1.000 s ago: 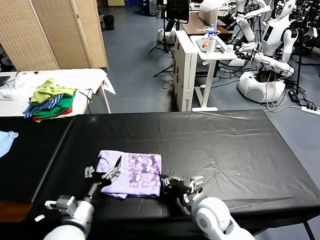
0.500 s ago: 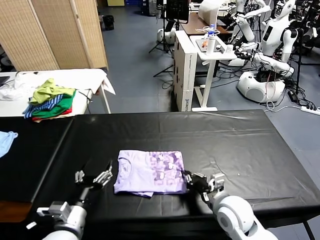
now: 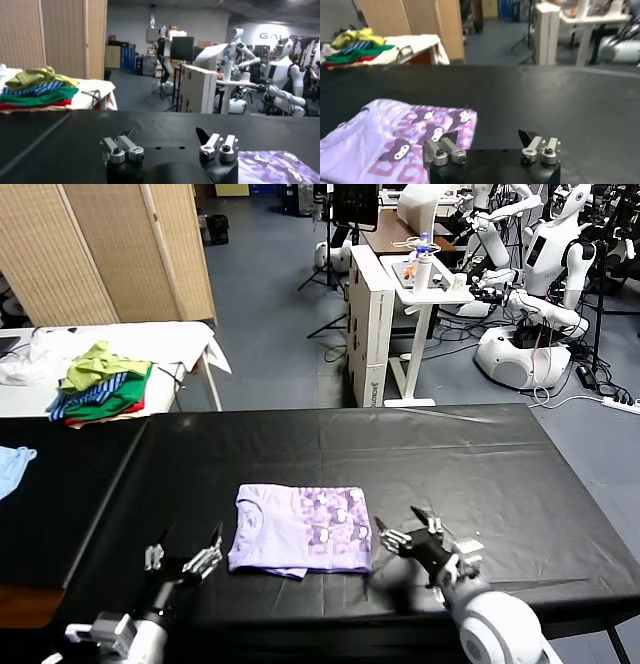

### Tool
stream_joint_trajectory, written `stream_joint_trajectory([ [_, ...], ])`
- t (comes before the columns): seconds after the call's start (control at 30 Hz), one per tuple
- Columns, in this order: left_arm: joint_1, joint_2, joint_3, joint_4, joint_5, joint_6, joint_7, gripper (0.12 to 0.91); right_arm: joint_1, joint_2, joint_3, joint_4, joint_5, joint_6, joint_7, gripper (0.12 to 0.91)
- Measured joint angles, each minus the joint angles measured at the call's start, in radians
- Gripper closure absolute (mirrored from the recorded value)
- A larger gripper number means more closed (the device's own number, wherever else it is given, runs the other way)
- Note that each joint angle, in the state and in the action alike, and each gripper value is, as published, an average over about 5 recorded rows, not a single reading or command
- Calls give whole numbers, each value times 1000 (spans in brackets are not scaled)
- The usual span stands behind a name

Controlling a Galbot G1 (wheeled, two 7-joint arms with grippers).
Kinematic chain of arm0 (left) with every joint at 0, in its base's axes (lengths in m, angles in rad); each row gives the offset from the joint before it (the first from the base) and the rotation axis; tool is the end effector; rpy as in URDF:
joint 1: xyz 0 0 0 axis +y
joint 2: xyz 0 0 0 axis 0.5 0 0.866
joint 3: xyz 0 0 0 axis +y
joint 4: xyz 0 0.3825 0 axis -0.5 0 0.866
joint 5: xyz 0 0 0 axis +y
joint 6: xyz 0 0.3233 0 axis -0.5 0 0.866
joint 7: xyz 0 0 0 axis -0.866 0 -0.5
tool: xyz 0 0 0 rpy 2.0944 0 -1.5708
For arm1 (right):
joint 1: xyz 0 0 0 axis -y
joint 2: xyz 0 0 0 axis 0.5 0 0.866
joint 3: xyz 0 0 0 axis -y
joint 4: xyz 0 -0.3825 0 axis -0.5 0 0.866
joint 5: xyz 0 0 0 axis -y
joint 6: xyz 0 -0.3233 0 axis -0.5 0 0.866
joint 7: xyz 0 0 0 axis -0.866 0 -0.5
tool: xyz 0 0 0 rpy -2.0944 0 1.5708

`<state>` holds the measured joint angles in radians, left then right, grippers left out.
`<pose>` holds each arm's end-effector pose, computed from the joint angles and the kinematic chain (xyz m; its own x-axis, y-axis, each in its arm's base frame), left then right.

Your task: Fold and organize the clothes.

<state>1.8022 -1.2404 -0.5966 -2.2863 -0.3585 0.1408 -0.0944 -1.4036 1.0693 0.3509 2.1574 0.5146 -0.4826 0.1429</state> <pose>0.0707 0.0721 -0.2800 -0.9778 0.0739 0.1959 0.0652 0.9966 -0.0501 0.1785 -0.0573 -0.2807 -0.8812 -0.2826 0.3791 -0.2796 0.9580 0.0641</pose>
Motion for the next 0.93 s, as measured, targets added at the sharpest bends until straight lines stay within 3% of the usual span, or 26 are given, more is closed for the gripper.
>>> stream_joint_trajectory([
  [0.2,78,-7,1,-44,16,-4,-14,123,-188,7,90,84,-102,161,12,118],
  [0.43,171,-16,17,-100,9,28,-88,123,-434,26,163,154,-178,332,69,118],
  [0.57,211,-20,22,-123,6,52,-96,123,-545,30,180,169,-180,360,107,118],
  [0.93,243,-11,17,-140,-3,71,-97,123,-631,30,190,180,-181,372,109,118],
])
